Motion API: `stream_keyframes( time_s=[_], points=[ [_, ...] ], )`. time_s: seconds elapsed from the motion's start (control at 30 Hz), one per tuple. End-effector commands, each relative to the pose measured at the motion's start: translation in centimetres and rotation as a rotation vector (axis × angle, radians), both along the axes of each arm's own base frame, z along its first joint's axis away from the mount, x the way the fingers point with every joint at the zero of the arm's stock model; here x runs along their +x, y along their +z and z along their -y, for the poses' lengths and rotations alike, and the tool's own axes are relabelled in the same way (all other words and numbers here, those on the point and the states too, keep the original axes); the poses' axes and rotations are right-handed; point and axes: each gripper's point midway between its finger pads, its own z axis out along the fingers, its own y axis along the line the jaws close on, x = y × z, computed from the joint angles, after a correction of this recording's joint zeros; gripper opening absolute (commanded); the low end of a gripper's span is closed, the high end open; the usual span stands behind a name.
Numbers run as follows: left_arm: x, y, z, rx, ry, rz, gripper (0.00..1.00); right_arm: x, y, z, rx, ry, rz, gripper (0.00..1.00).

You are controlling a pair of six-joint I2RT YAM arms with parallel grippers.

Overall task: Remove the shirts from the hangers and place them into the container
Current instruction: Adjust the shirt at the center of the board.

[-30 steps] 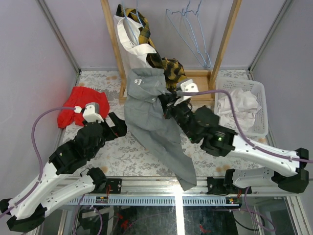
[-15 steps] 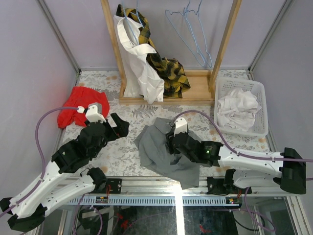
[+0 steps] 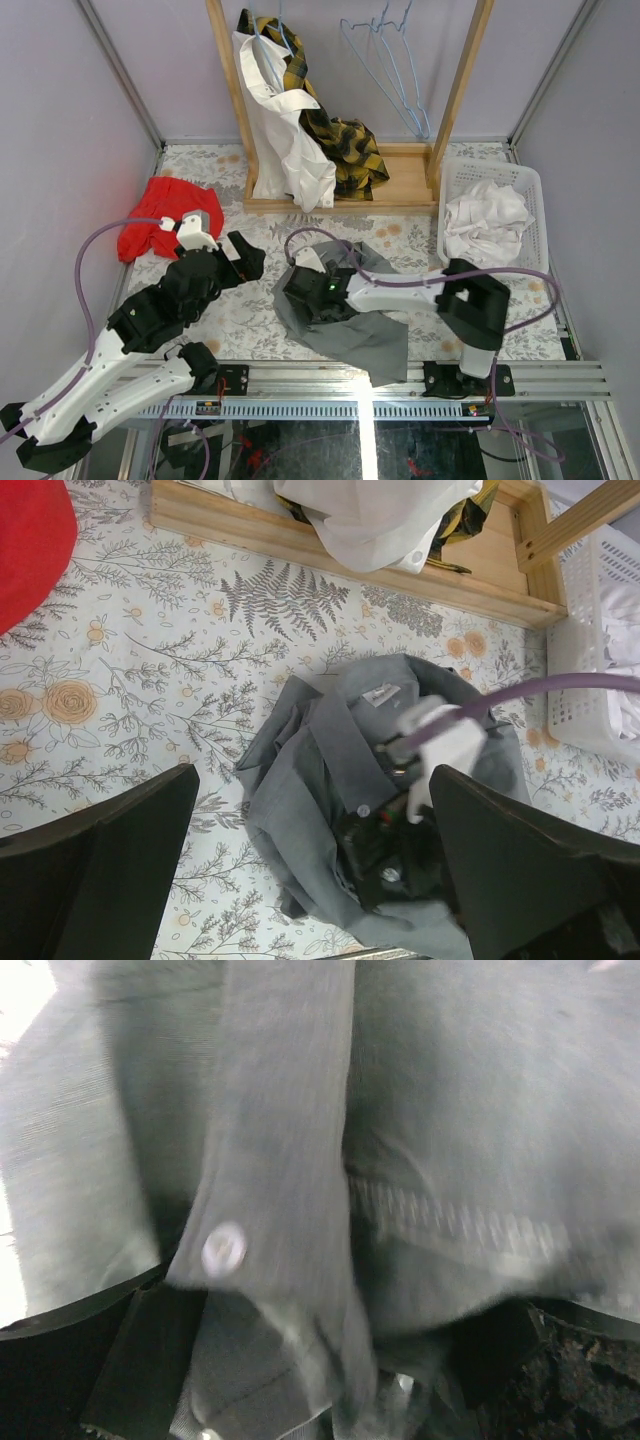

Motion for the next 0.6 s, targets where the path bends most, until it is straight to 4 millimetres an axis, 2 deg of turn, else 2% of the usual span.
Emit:
stream_keyframes(
  time_s=[0.0,0.2,0.23,0.27,0.33,0.37,0.4,0.43,0.47,0.57],
  points=[
    [0.2,-0.1,-0.1,-0.02,0.019,0.013,1.0,-1.0,-4.6,2.2,-0.195,-0.046,-0.104,0.99],
    [0.2,-0.4,-0.3,-0.026,0.023,0.018,1.0,-3.1,-9.7,2.8,-0.216,-0.04,-0.222,1.0],
    [0.2,-0.3,-0.3,-0.024,0.024,0.019,1.0,-3.5,-10.3,3.1,-0.221,-0.05,-0.237,0.95],
    [0.2,-0.3,-0.3,-0.02,0.025,0.018,1.0,-3.7,-10.8,3.5,-0.227,-0.064,-0.247,0.88],
    [0.2,-0.3,-0.3,-0.015,0.022,0.018,1.0,-4.0,-11.2,4.1,-0.225,-0.09,-0.254,0.66],
    [0.2,-0.4,-0.4,-0.01,0.024,0.016,1.0,-4.1,-11.1,4.2,-0.214,-0.101,-0.249,0.55],
    [0.2,-0.5,-0.4,-0.008,0.023,0.015,1.0,-4.0,-10.7,4.3,-0.197,-0.114,-0.236,0.48],
    [0.2,-0.7,-0.3,-0.004,0.022,0.013,1.0,-3.8,-10.2,4.5,-0.173,-0.123,-0.221,0.41],
    [0.3,-0.9,-0.3,0.0,0.021,0.011,1.0,-3.4,-9.3,4.1,-0.142,-0.126,-0.198,0.29],
    [0.4,-2.5,0.2,0.029,0.003,-0.015,1.0,-2.1,-6.8,4.7,-0.079,-0.164,-0.111,0.01]
  ],
)
